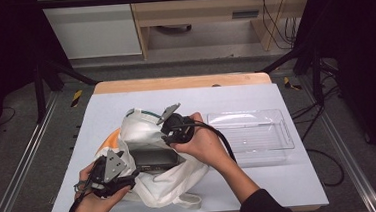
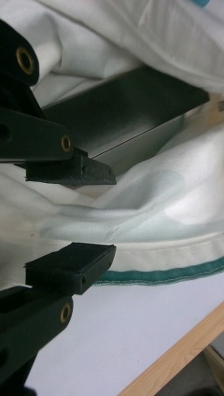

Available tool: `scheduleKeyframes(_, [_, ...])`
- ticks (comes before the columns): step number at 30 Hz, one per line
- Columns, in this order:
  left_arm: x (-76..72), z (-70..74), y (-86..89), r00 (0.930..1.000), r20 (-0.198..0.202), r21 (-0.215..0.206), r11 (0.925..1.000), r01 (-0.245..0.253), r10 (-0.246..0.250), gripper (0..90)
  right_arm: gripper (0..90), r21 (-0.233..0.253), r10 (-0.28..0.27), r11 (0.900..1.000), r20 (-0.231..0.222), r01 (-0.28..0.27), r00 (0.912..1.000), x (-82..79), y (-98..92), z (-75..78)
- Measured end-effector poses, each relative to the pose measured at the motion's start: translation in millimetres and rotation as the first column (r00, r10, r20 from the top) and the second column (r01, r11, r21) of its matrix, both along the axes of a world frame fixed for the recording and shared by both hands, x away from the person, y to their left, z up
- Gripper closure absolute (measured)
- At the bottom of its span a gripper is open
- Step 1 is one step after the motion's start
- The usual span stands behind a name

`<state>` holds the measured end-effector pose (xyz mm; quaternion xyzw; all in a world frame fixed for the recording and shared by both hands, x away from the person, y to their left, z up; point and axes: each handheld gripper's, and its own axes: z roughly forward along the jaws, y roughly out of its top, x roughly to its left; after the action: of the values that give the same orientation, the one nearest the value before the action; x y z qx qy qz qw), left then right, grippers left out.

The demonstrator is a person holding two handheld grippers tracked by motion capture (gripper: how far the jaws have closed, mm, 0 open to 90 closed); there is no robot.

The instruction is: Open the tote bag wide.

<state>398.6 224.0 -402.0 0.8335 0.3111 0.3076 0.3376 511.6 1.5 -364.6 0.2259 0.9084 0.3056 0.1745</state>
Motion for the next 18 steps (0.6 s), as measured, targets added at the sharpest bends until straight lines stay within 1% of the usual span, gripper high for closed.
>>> scheduleKeyframes(2, [-0.7, -1.8, 2.3, 1.0, -0.001, -0.018, 0.9998, -0.009, 0.009, 28.8, 59.9, -0.006, -0.009, 1.0, -0.003, 0.009, 1.0, 1.4, 1.4, -2.8])
scheduleKeyframes(3, [-0.9, -3.6, 2.2, 0.9999, -0.01, -0.026, 0.9997, -0.004, 0.004, 28.7, 59.9, -0.014, -0.007, 1.0, -0.005, 0.007, 1.0, 1.9, 1.7, -3.6])
scheduleKeyframes(5, [-0.7, -6.7, 2.2, 0.9998, -0.017, -0.02, 0.9998, -0.006, 0.005, 28.3, 59.9, -0.025, -0.01, 1.0, -0.009, 0.01, 0.9999, 2.9, 2.6, -6.0])
scheduleKeyframes(8, [0.2, -9.9, 2.8, 0.9994, -0.033, -0.034, 0.9994, -0.008, 0.006, 28.1, 60.8, -0.036, -0.008, 0.999, -0.013, 0.008, 0.9999, 2.4, 4.5, -8.5])
scheduleKeyframes(10, [0.6, -11.9, 1.6, 0.9994, -0.032, -0.02, 0.9997, -0.013, 0.012, 28.1, 63.3, -0.053, -0.002, 0.999, -0.01, 0.002, 0.9999, 2.1, 5.4, -10.1])
scheduleKeyframes(12, [1.5, -14.0, 1.0, 0.9993, -0.03, 0.008, 0.9998, -0.02, 0.021, 30.0, 68.8, -0.078, -0.003, 0.997, -0.011, 0.002, 0.9999, 1.9, 6.3, -12.5])
scheduleKeyframes(14, [2.1, -16.1, 2.3, 0.9987, -0.044, 0.006, 0.9997, -0.025, 0.025, 31.1, 78.0, -0.095, 0.001, 0.995, -0.012, -0.002, 0.9999, 2.0, 6.4, -14.7])
scheduleKeyframes(16, [1.7, -18.5, 4.3, 0.9984, -0.047, 0.008, 0.9994, -0.033, 0.033, 33.6, 85.4, -0.103, -0.003, 0.995, -0.012, 0.001, 0.9999, 2.0, 5.9, -15.0])
scheduleKeyframes(18, [0.7, -19.7, 6.1, 0.9983, -0.048, 0.0, 0.9995, -0.032, 0.032, 35.8, 87.5, -0.101, -0.002, 0.995, -0.006, 0.002, 1.0, 2.0, 5.1, -14.7])
